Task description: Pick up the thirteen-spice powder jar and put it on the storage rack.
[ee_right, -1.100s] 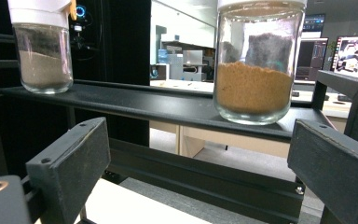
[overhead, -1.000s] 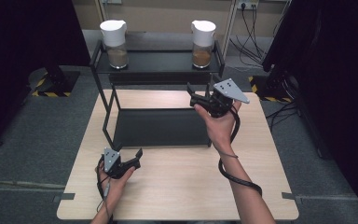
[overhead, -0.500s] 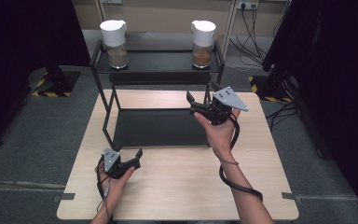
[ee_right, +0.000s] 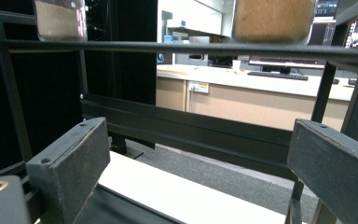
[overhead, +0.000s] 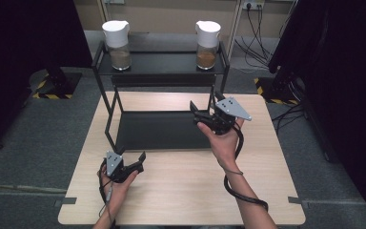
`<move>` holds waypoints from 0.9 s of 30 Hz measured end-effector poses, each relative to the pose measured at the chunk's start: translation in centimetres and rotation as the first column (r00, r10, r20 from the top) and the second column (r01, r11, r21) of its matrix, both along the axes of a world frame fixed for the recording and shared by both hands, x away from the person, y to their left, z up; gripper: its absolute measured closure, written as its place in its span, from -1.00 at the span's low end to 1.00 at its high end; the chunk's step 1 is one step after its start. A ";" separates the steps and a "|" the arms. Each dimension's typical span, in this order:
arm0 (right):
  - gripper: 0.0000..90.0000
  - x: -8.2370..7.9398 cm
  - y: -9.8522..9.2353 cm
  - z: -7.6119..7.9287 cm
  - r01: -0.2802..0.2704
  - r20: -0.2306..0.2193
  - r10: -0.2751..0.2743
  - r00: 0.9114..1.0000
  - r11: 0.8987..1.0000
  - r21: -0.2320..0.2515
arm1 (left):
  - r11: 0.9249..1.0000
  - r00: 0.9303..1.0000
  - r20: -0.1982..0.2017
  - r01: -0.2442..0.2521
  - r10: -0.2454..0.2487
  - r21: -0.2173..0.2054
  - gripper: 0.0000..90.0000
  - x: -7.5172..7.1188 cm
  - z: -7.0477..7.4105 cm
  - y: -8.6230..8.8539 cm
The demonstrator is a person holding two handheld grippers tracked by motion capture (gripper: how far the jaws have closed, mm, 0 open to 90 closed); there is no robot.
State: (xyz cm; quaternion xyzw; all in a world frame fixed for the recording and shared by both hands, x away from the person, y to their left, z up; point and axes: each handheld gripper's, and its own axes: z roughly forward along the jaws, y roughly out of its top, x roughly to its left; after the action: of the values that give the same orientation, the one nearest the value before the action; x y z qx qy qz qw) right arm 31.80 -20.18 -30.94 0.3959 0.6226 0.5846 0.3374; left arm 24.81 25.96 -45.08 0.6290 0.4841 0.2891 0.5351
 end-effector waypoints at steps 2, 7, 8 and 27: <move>-0.87 0.0 -0.1 -0.2 0.000 -0.006 0.000 1.000 1.000 0.000 | 1.000 1.000 0.000 0.000 0.000 0.000 -0.76 0.0 0.0 0.0; -0.87 -0.3 -0.3 -0.9 -0.002 -0.014 0.002 1.000 1.000 0.002 | 1.000 1.000 0.000 0.000 0.000 0.000 -0.76 0.0 0.0 0.0; -0.87 -0.3 -0.3 -1.1 -0.004 -0.016 0.004 1.000 1.000 -0.001 | 1.000 1.000 0.000 0.000 0.000 0.000 -0.76 0.0 0.0 0.0; -0.87 -1.3 -1.0 -3.1 -0.003 -0.060 0.002 0.998 1.000 -0.004 | 1.000 1.000 0.002 -0.001 0.001 0.002 -0.76 0.0 0.0 0.0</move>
State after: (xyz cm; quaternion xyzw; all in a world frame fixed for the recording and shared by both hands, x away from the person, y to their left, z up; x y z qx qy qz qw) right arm 30.54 -21.19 -34.09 0.4117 0.6341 0.5716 0.3188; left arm 24.77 25.92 -45.09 0.6289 0.4838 0.2904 0.5348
